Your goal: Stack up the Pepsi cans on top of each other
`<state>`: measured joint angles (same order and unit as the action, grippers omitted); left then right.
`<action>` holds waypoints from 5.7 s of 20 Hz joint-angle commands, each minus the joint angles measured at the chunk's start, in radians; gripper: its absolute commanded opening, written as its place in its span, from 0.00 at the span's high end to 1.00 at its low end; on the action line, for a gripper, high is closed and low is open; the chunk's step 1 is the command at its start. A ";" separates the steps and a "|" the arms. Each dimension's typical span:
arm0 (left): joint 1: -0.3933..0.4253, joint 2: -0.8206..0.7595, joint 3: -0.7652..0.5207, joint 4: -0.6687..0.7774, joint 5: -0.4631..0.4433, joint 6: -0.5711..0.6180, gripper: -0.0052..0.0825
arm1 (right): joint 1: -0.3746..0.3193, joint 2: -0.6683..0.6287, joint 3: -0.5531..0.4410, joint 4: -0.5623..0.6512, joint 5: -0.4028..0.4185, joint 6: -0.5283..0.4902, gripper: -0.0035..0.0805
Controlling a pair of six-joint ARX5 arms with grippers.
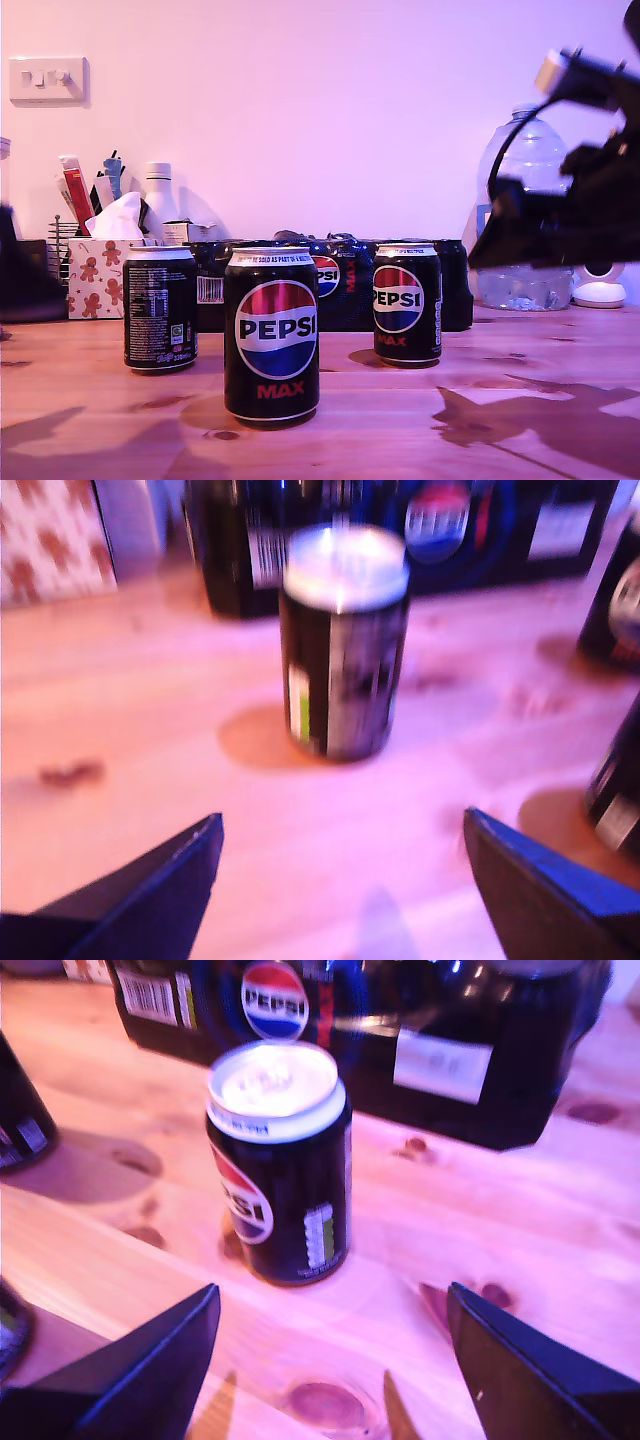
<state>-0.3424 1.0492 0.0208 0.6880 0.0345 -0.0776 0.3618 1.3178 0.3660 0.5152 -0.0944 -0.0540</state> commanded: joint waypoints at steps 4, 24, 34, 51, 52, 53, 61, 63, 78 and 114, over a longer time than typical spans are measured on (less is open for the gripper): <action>0.000 0.227 0.123 0.044 0.004 -0.026 0.14 | 0.004 0.054 -0.008 0.061 0.001 -0.004 0.18; -0.065 0.610 0.333 0.297 -0.055 0.033 0.04 | 0.003 0.060 -0.008 0.064 0.001 -0.026 0.18; -0.051 0.799 0.441 0.445 0.023 0.026 0.04 | 0.005 0.067 -0.008 0.098 0.001 -0.050 0.18; -0.040 0.855 0.479 0.445 0.047 -0.011 0.04 | 0.057 0.455 0.133 0.408 -0.010 0.004 0.18; -0.040 0.856 0.479 0.441 0.047 -0.011 0.04 | 0.057 0.467 0.147 0.407 -0.010 0.004 0.18; -0.040 0.856 0.479 0.438 0.047 -0.011 0.04 | 0.057 0.477 0.161 0.407 -0.010 0.004 0.18; -0.040 0.856 0.482 0.439 0.047 -0.011 0.04 | 0.063 0.575 0.277 0.397 -0.012 0.018 0.18; -0.040 0.856 0.489 0.437 0.047 -0.011 0.04 | 0.063 0.598 0.301 0.391 -0.012 0.020 0.18; -0.040 0.856 0.505 0.427 0.047 -0.008 0.04 | 0.090 0.616 0.337 0.353 -0.001 0.057 0.18; -0.040 0.855 0.505 0.422 0.032 0.002 0.04 | 0.090 0.617 0.435 0.210 0.079 0.027 0.48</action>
<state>-0.3836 1.8877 0.5247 1.1000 0.0700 -0.0822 0.4477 1.9114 0.7948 0.7155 -0.0193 -0.0204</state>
